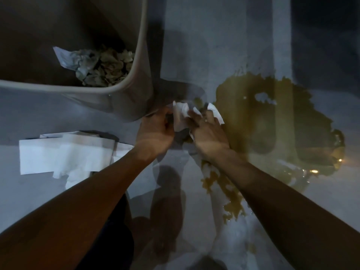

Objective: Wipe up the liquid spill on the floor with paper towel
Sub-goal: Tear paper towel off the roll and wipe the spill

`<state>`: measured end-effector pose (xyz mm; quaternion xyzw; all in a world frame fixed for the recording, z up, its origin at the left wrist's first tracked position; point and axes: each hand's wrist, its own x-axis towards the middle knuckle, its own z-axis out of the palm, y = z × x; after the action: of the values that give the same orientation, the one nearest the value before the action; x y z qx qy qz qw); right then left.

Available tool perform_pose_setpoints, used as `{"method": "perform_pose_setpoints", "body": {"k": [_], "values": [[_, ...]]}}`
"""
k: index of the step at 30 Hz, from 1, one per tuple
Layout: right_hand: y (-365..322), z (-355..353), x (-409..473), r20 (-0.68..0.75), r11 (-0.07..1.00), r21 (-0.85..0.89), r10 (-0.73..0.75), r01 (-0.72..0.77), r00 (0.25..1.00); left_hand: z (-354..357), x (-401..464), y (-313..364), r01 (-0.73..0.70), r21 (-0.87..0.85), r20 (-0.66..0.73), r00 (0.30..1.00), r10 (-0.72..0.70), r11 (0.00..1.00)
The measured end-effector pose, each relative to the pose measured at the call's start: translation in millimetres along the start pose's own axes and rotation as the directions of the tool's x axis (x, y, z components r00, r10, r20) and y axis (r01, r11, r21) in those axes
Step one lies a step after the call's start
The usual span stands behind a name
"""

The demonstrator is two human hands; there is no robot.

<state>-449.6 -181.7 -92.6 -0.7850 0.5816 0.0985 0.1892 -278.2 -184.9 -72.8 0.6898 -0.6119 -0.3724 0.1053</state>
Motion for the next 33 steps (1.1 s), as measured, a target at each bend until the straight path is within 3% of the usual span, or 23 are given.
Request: {"method": "perform_pose_setpoints", "body": {"k": [3, 5, 8, 10, 17, 21, 26, 28, 31, 33], "values": [[10, 2, -11, 0.023, 0.989, -0.057, -0.132, 0.133, 0.991, 2, 2, 0, -0.041, 0.085, 0.052, 0.998, 0.037, 0.996], [23, 8, -18, -0.035, 0.984, -0.004, -0.176, 0.176, 0.984, 1, 3, 2, -0.062, 0.198, 0.135, 0.990, 0.035, 0.978], [37, -7, -11, -0.200, 0.982, 0.168, -0.050, 0.084, 0.979, 4, 0, 4, -0.055, 0.312, 0.204, 0.979, -0.010, 0.949], [42, -20, 5, -0.297, 0.980, 0.198, 0.046, 0.014, 0.954, 5, -5, 7, -0.003, 0.361, 0.165, 0.984, -0.061, 0.933], [1, -3, 16, 0.003, 0.994, 0.073, 0.078, -0.079, 0.997, 13, -5, -6, 0.040, 0.405, 0.103, 0.991, -0.089, 0.913], [15, 23, -32, -0.112, 0.991, -0.038, -0.129, 0.125, 0.985, 22, -3, -16, -0.003, 0.443, 0.121, 0.991, -0.056, 0.896], [53, 14, -72, 0.025, 0.956, 0.011, -0.292, 0.292, 0.956, 23, -6, -14, -0.031, 0.510, 0.143, 0.988, -0.049, 0.860], [66, 5, -61, -0.089, 0.972, 0.086, -0.210, 0.218, 0.974, 21, -11, -9, -0.040, 0.541, 0.203, 0.975, -0.085, 0.840], [60, -23, -23, -0.310, 0.966, 0.257, 0.059, 0.024, 0.949, 18, -18, -8, -0.082, 0.578, 0.269, 0.958, -0.095, 0.812], [45, -30, 10, -0.302, 0.964, 0.265, 0.094, -0.012, 0.949, 16, -20, -9, -0.079, 0.598, 0.294, 0.948, -0.126, 0.798]]}}
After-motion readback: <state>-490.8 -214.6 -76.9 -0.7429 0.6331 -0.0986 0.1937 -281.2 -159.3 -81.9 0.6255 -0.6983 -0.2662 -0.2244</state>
